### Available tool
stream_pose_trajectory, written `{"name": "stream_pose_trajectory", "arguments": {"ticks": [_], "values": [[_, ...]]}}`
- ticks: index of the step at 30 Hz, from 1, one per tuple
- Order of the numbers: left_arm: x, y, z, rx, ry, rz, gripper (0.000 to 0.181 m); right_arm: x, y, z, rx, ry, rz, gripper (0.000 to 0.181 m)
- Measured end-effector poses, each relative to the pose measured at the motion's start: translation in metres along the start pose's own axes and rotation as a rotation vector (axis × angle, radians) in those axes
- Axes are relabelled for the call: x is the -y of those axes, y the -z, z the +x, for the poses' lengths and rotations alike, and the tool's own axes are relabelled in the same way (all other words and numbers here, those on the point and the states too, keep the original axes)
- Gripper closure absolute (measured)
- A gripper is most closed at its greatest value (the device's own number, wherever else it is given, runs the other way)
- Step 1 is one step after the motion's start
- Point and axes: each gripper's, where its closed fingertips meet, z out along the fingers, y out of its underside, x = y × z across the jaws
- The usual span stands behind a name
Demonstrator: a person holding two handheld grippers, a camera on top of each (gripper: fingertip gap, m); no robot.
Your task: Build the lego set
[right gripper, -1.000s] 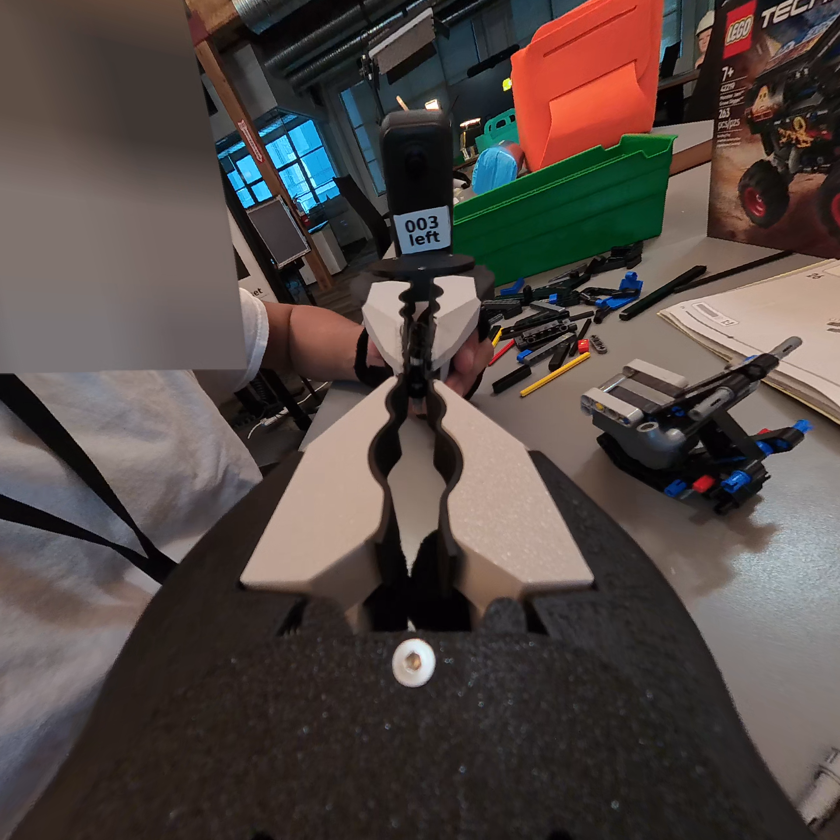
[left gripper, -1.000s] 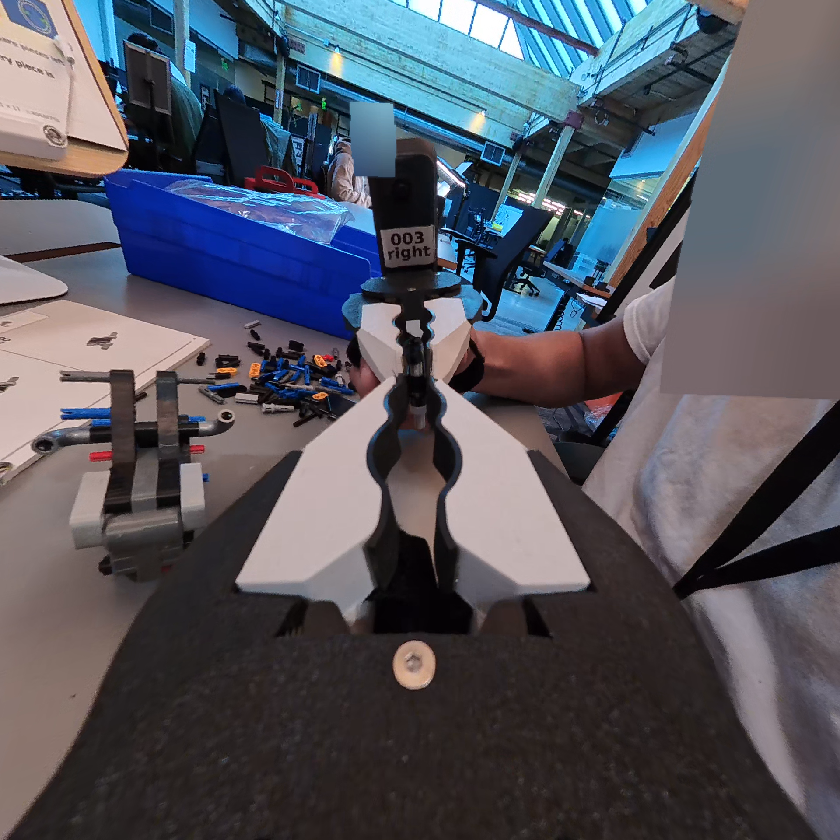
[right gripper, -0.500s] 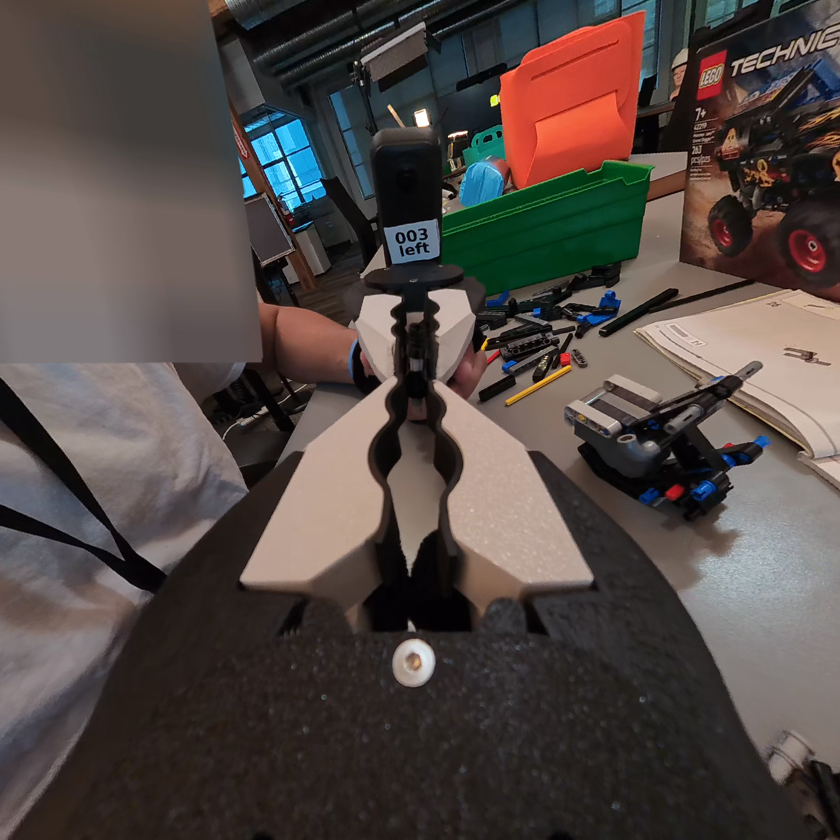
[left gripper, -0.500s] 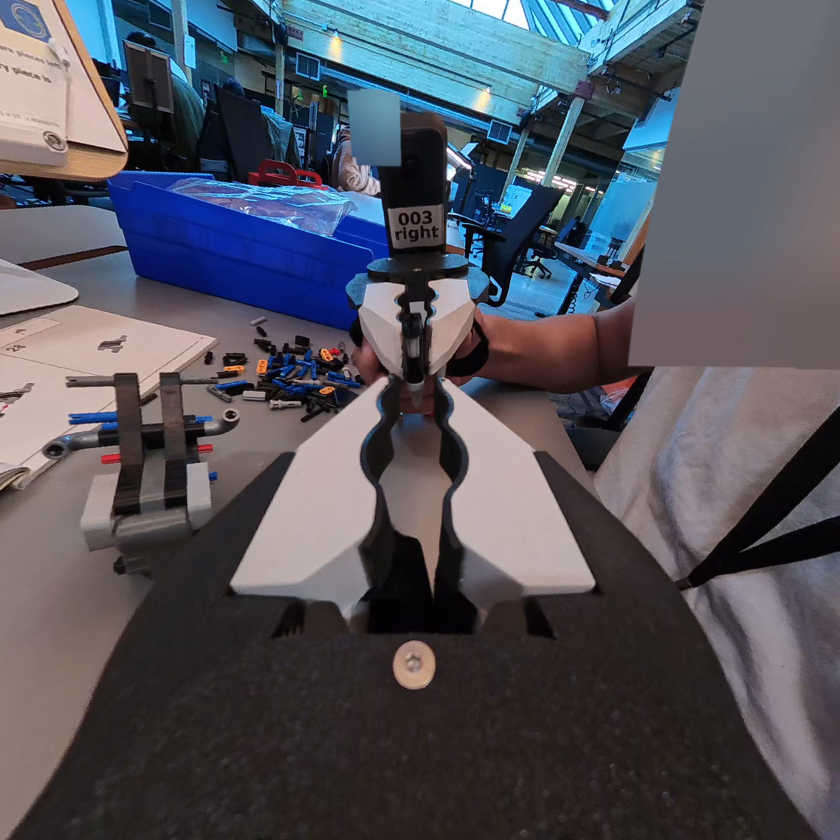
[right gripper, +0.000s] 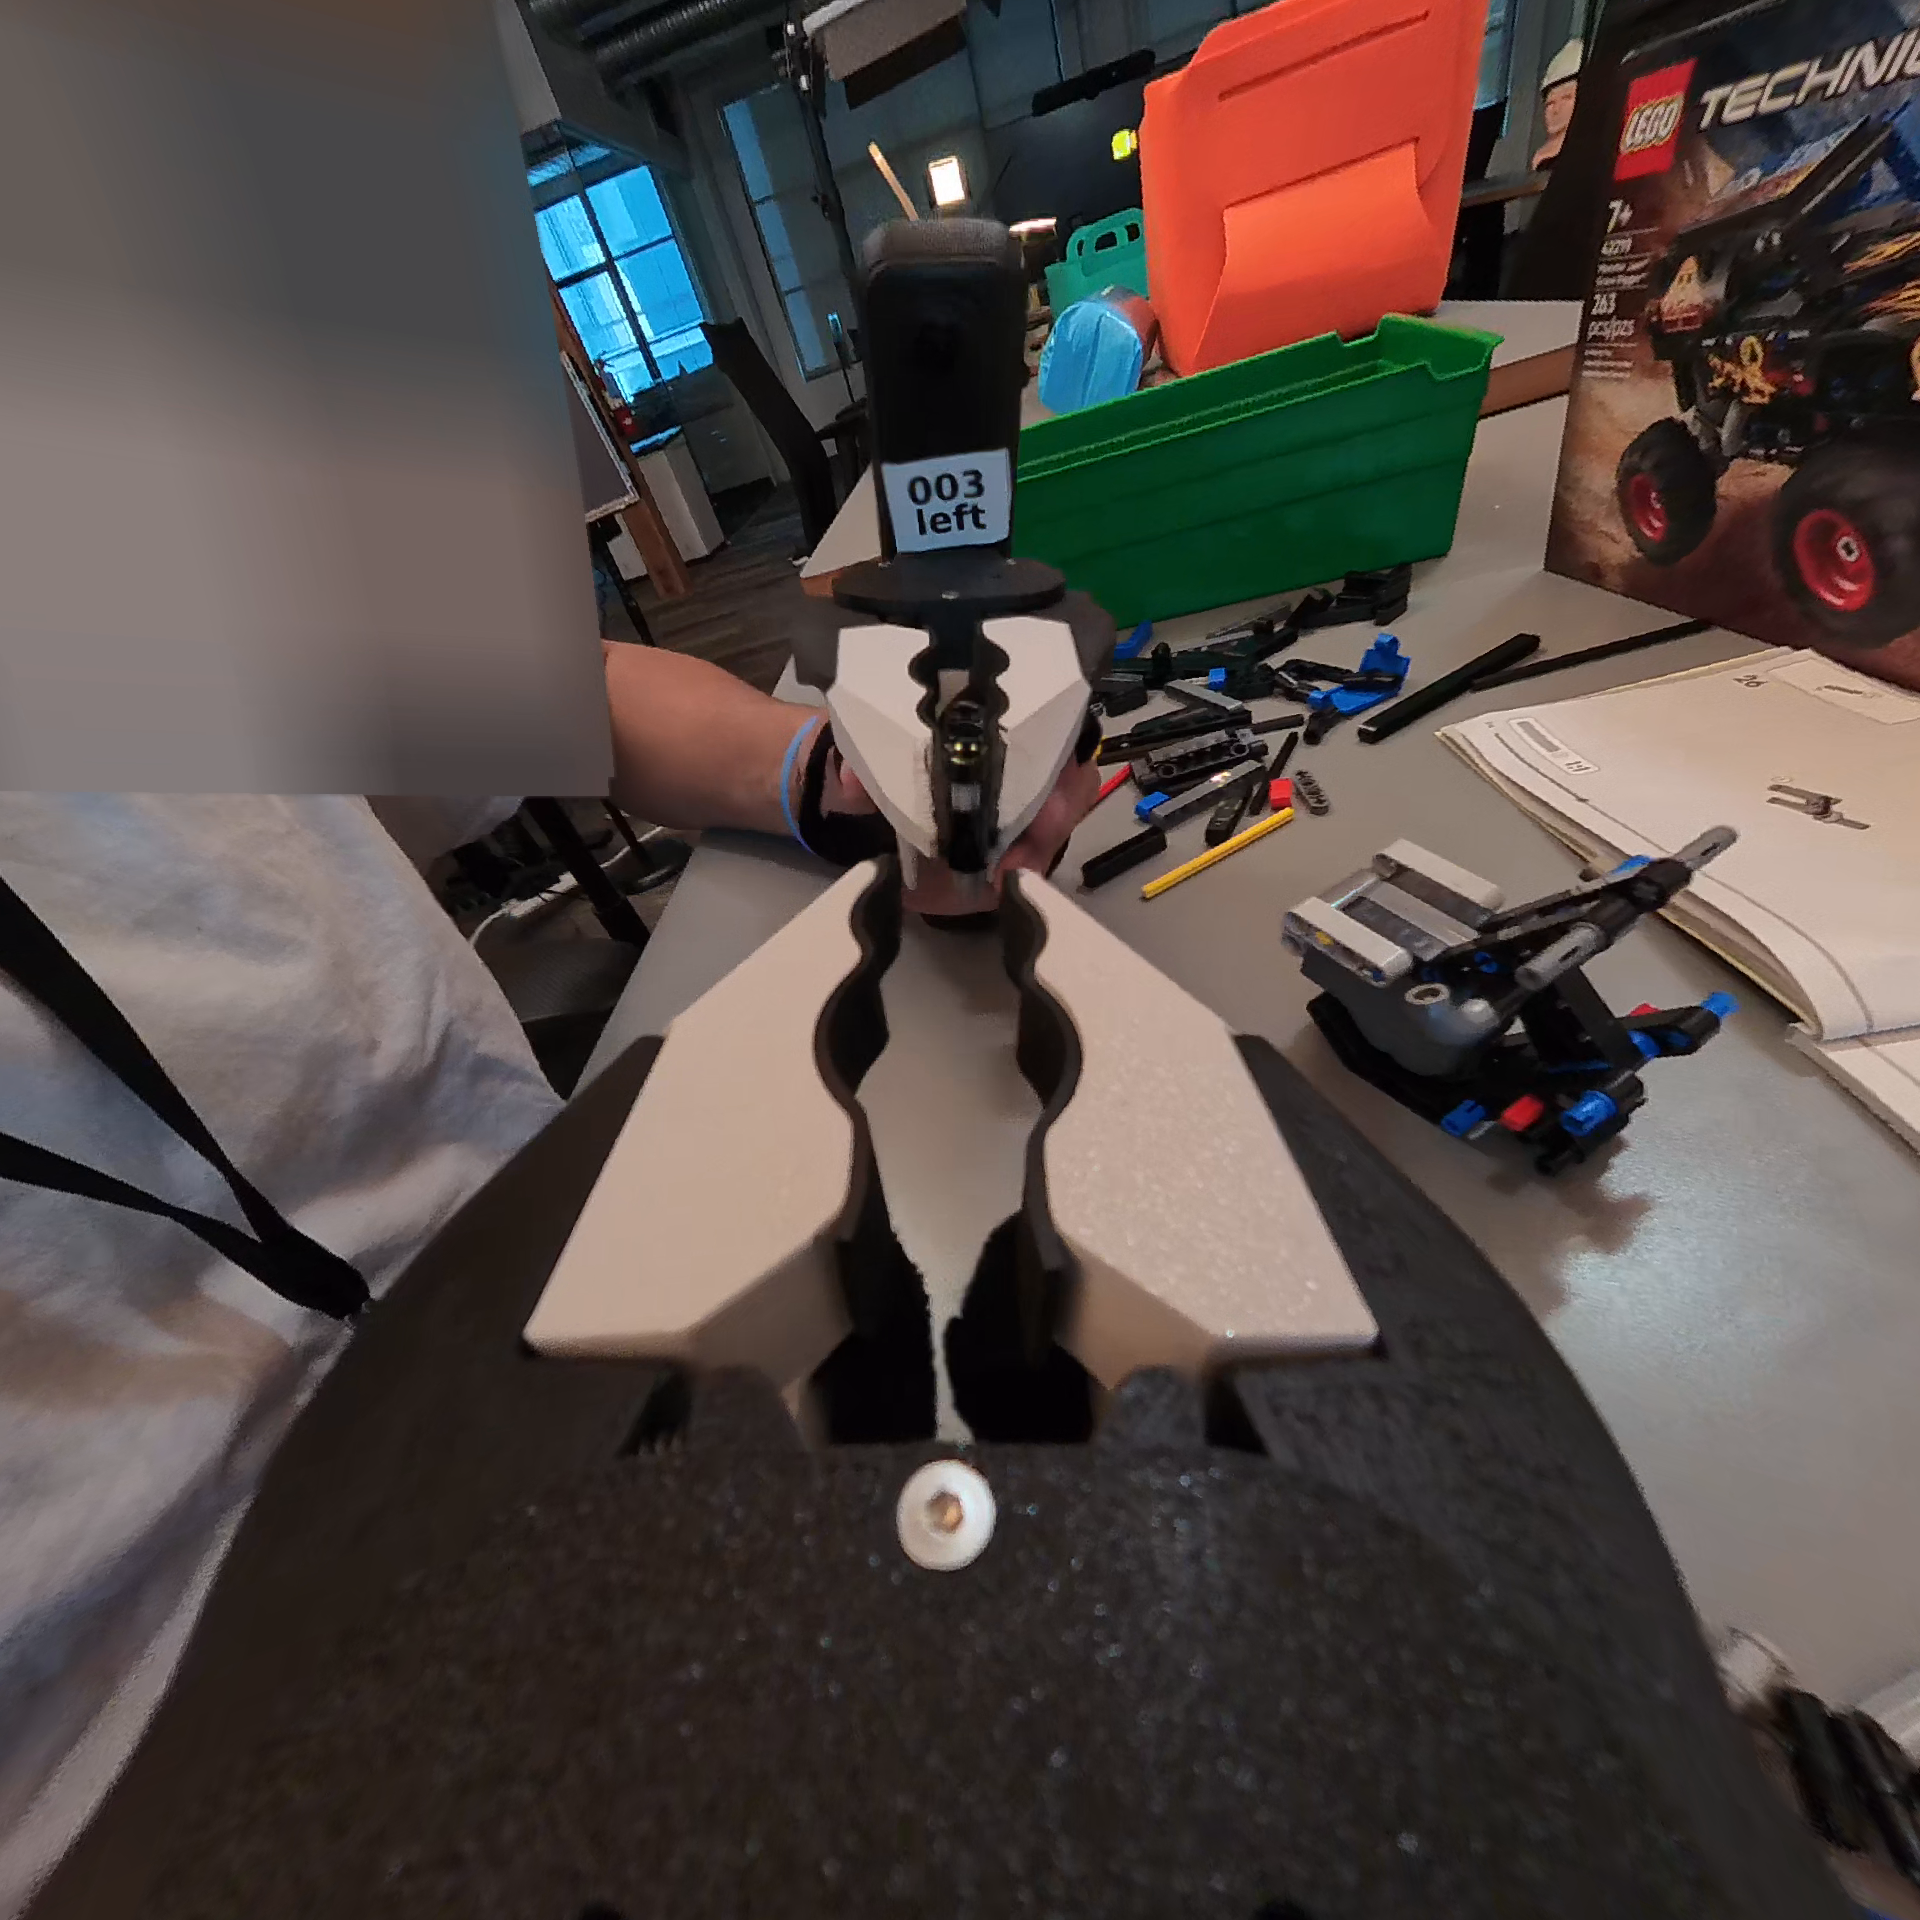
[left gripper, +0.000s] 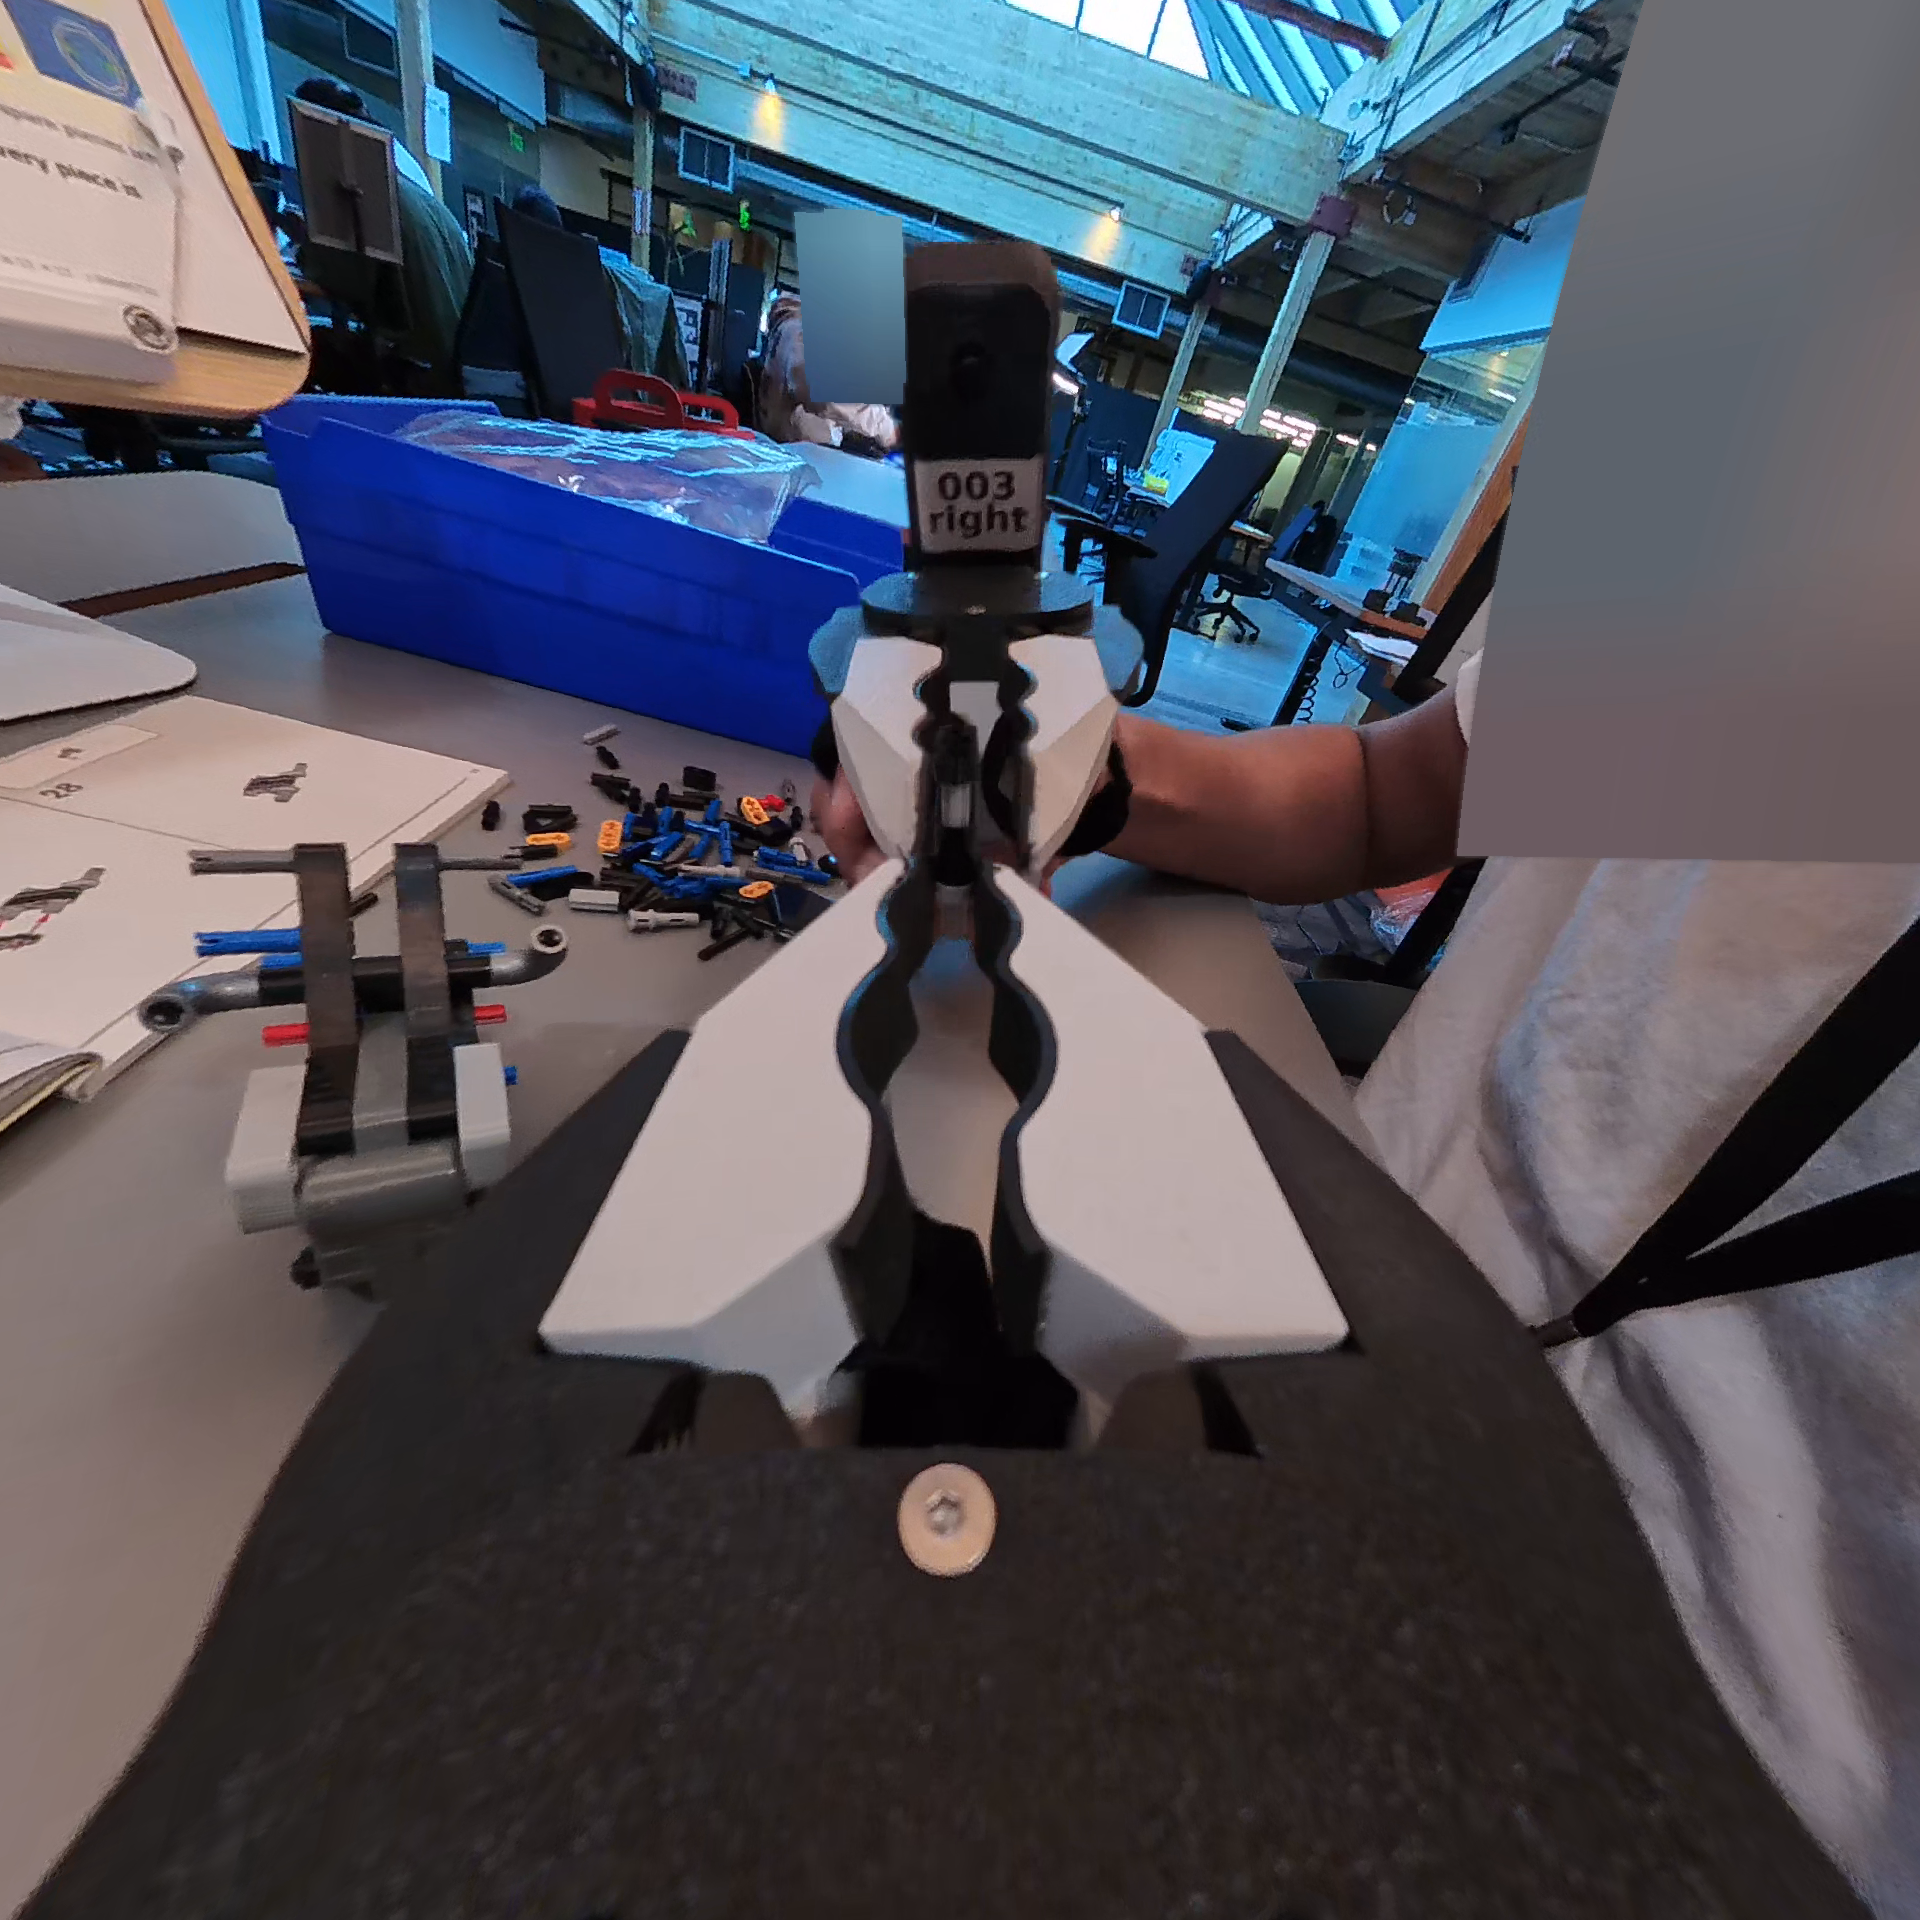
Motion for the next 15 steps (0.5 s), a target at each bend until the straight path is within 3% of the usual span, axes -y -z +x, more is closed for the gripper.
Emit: {"name": "stream_pose_trajectory", "arguments": {"ticks": [2, 6, 15], "values": [[-0.002, 0.001, -0.002, 0.007, -0.001, -0.018, 0.176, 0.003, 0.006, 0.004, -0.032, 0.027, -0.025, 0.153], [-0.012, 0.000, -0.008, 0.062, -0.060, -0.095, 0.176, 0.018, 0.015, 0.009, -0.114, 0.110, -0.059, 0.151], [-0.027, -0.007, -0.003, 0.091, -0.176, -0.187, 0.176, 0.001, -0.003, 0.001, -0.094, 0.141, -0.144, 0.163]]}}
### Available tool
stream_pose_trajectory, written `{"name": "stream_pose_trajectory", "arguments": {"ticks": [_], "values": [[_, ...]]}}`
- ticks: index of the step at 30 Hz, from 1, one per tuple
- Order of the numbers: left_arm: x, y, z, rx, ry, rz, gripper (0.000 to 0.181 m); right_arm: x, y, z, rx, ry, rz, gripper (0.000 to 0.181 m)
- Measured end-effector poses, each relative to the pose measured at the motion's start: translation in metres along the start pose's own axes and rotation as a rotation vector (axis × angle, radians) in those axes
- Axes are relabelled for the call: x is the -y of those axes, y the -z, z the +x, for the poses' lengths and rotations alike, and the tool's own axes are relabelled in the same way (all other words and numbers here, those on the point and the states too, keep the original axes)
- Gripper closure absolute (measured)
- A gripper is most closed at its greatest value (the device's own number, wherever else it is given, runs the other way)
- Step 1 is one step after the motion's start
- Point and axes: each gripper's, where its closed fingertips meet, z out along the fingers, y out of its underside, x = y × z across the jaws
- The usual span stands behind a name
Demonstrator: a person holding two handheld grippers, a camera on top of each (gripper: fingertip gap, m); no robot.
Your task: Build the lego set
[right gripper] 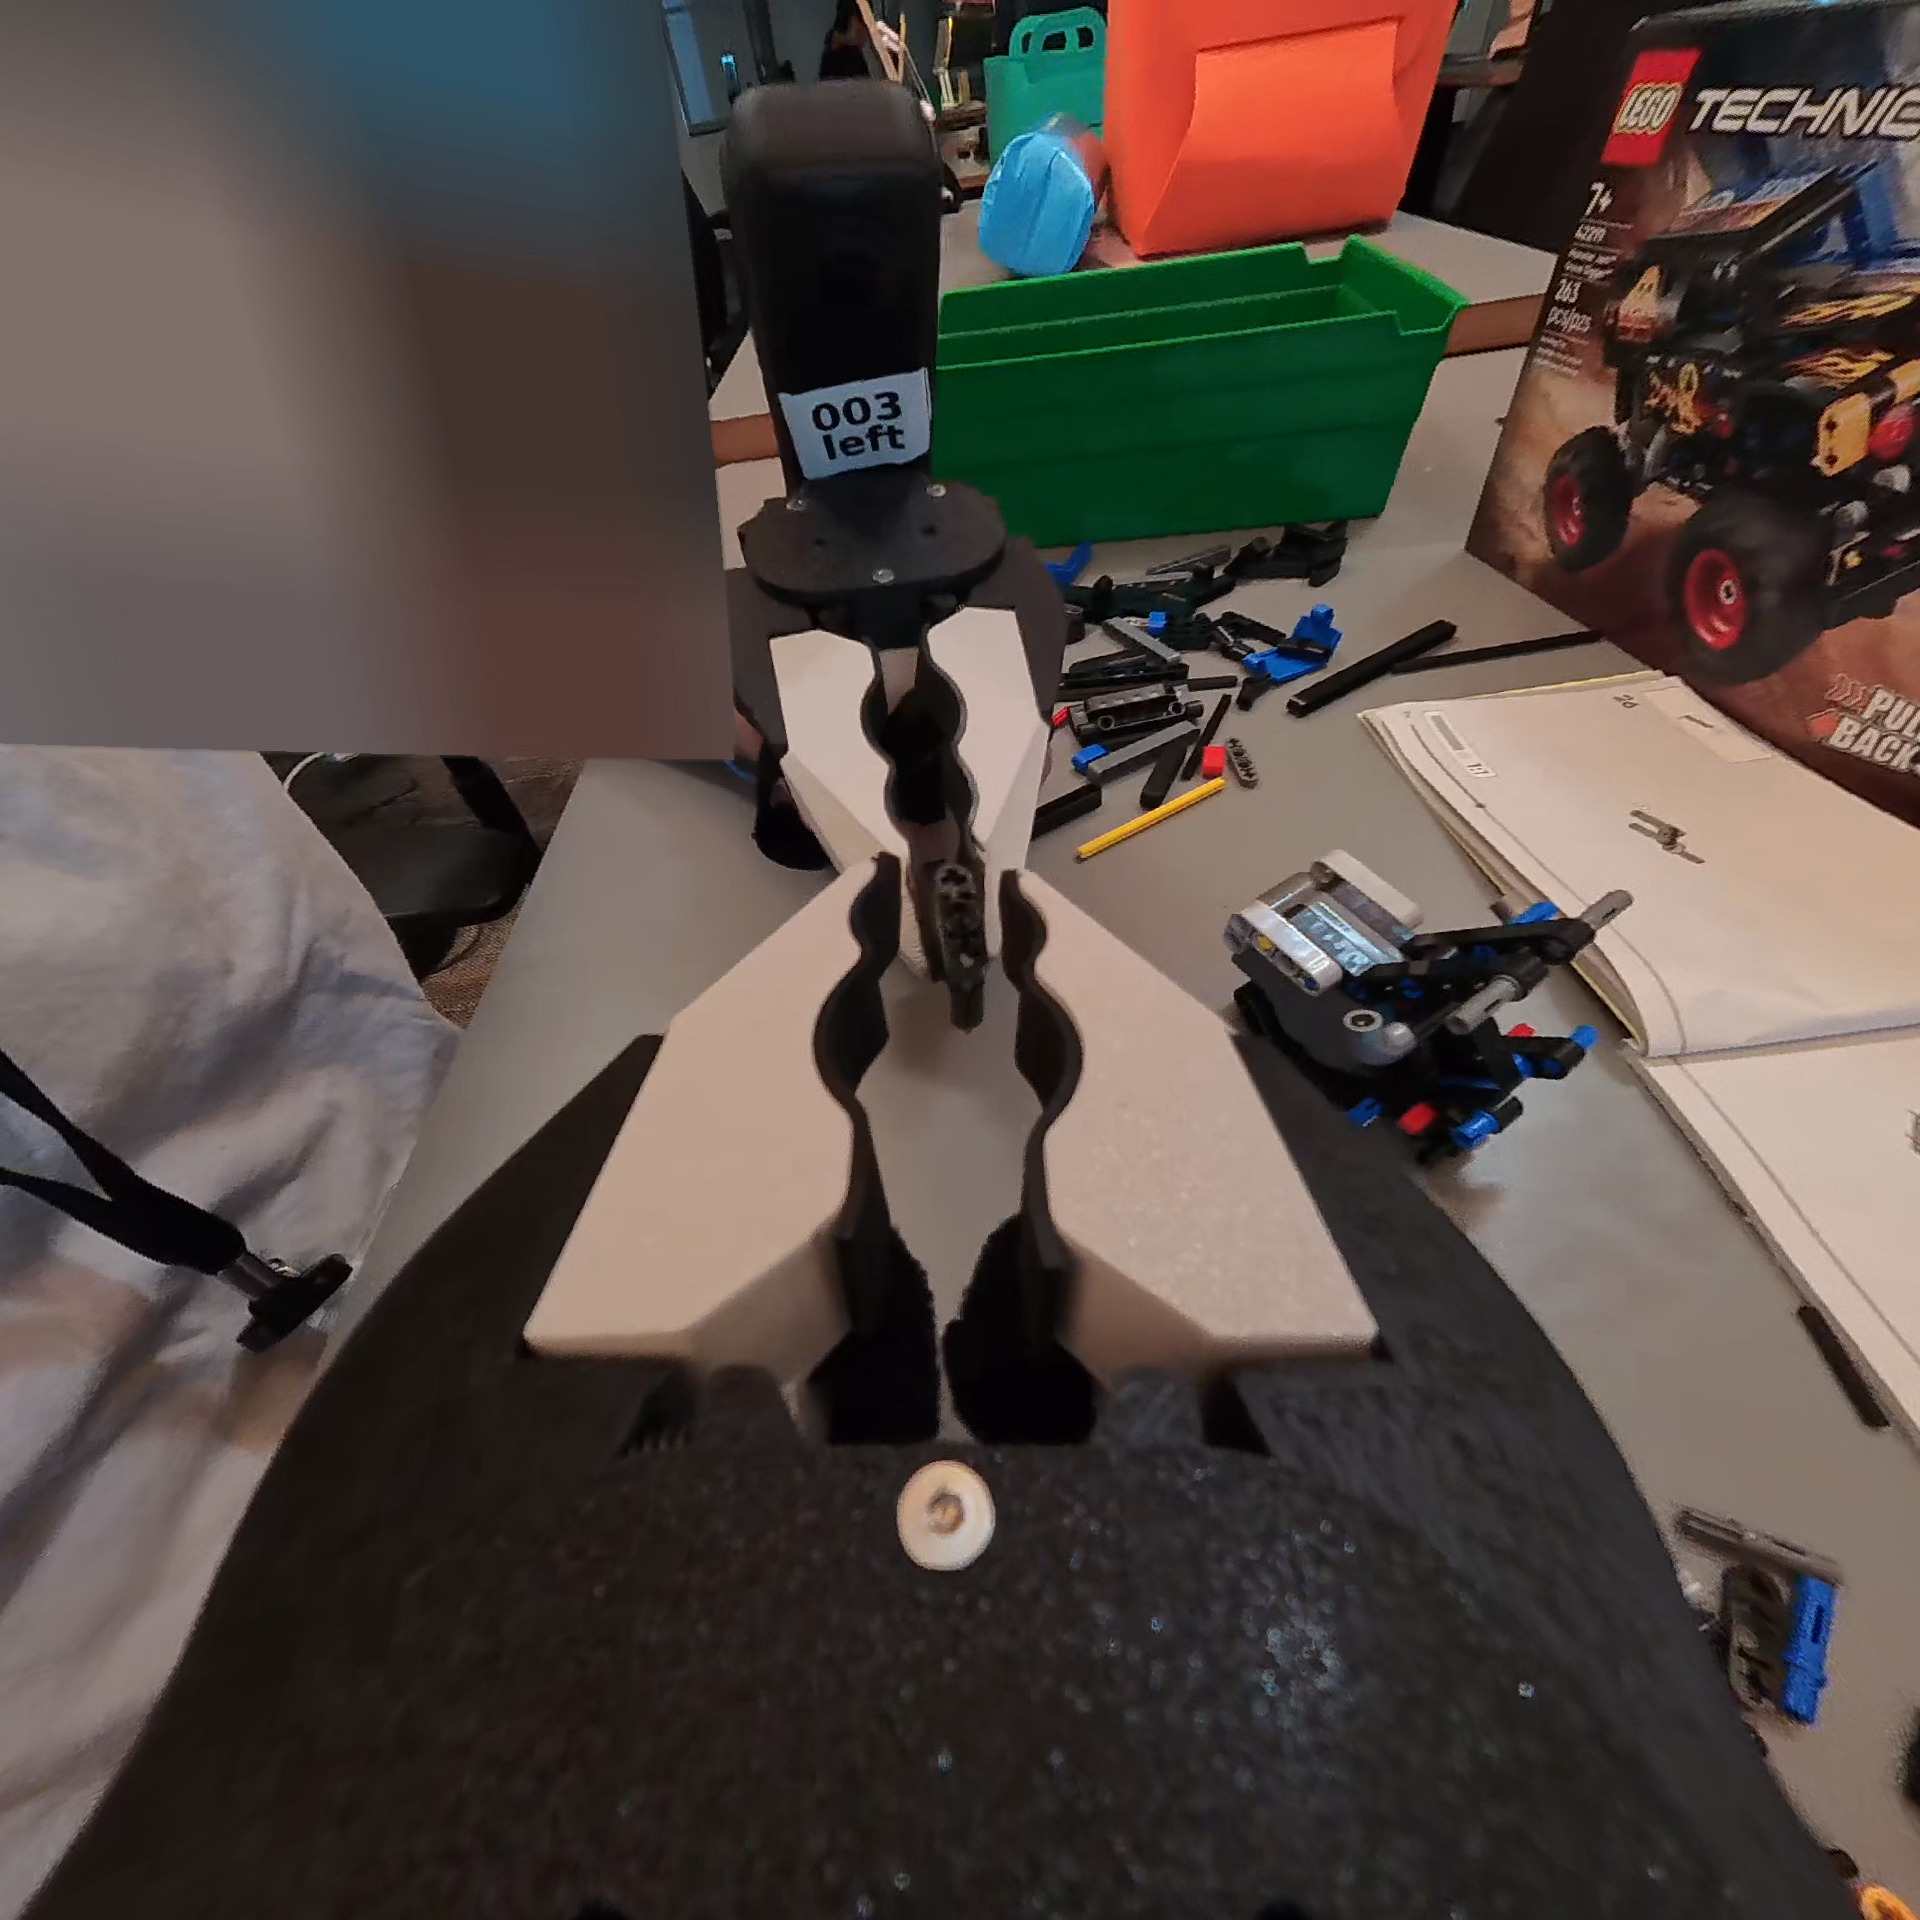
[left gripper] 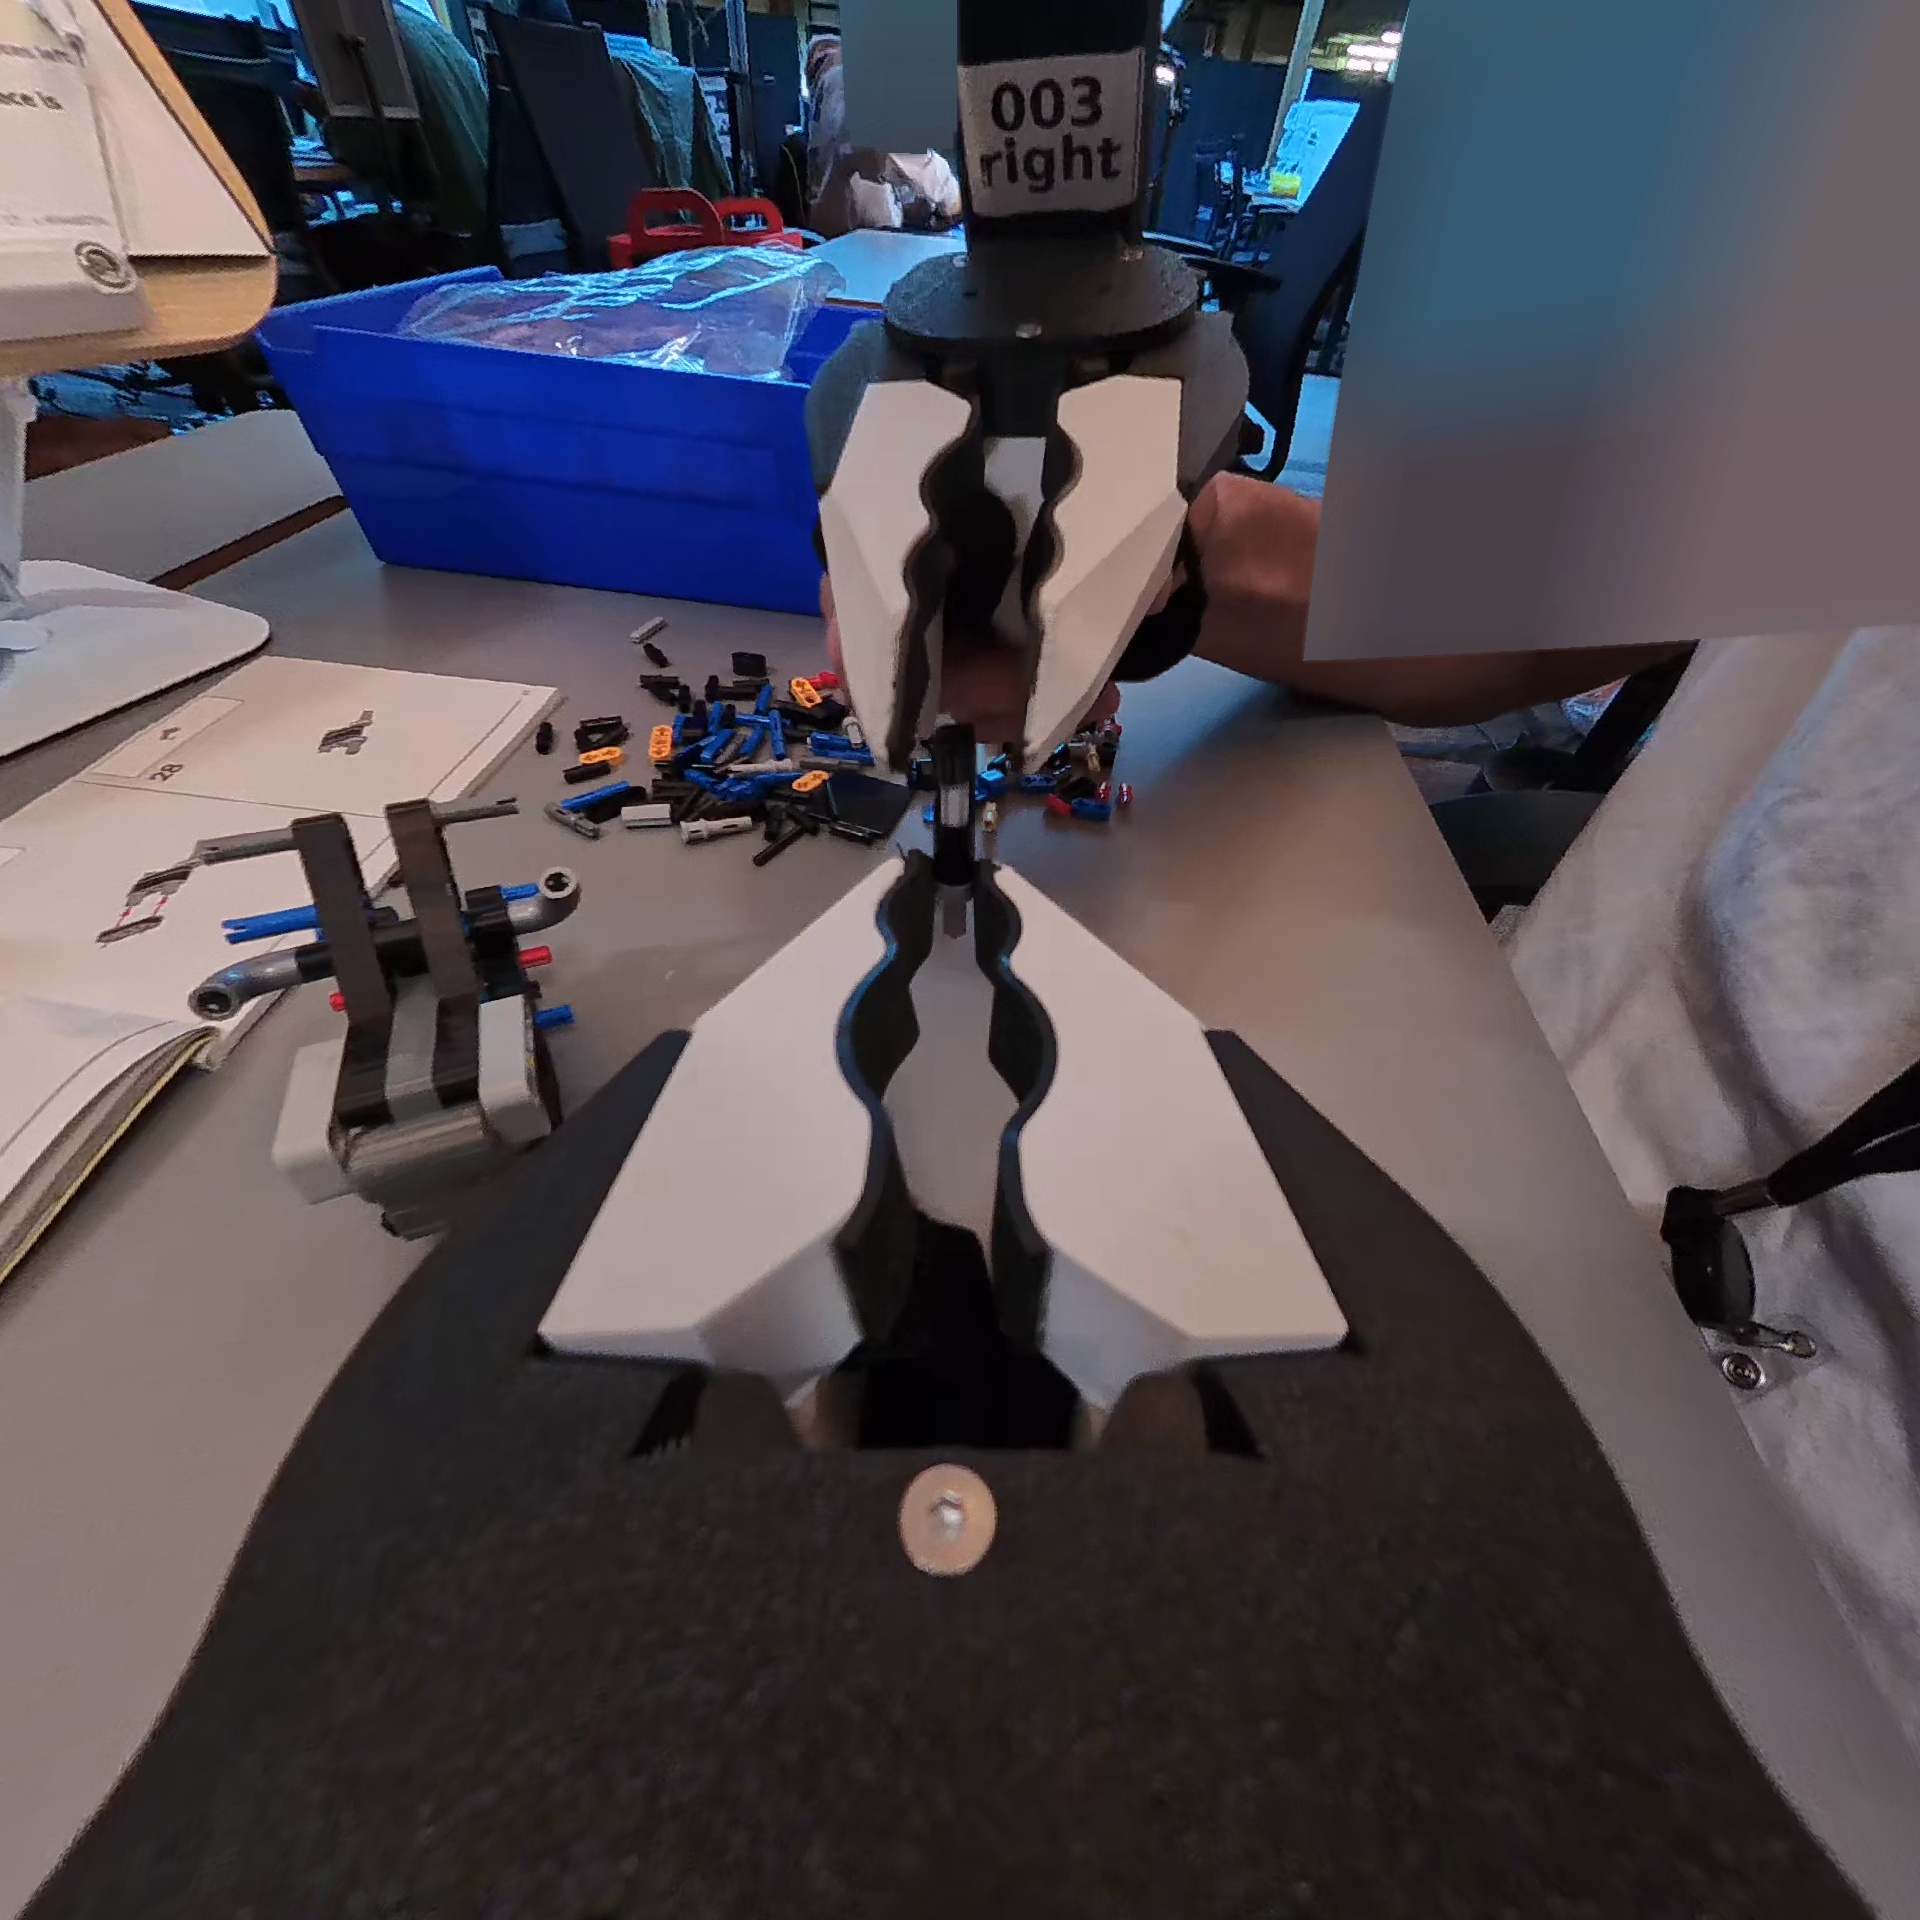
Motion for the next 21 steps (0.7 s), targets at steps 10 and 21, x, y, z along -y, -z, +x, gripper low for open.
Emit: {"name": "stream_pose_trajectory", "arguments": {"ticks": [10, 21], "values": [[-0.0010, -0.0010, 0.0036, -0.027, 0.019, -0.005, 0.176, -0.0060, -0.0009, -0.0022, 0.032, -0.010, 0.007, 0.174], [-0.0004, 0.0006, -0.0003, -0.058, 0.122, 0.005, 0.176, -0.0058, -0.0040, 0.0017, 0.027, -0.009, 0.052, 0.175]]}}
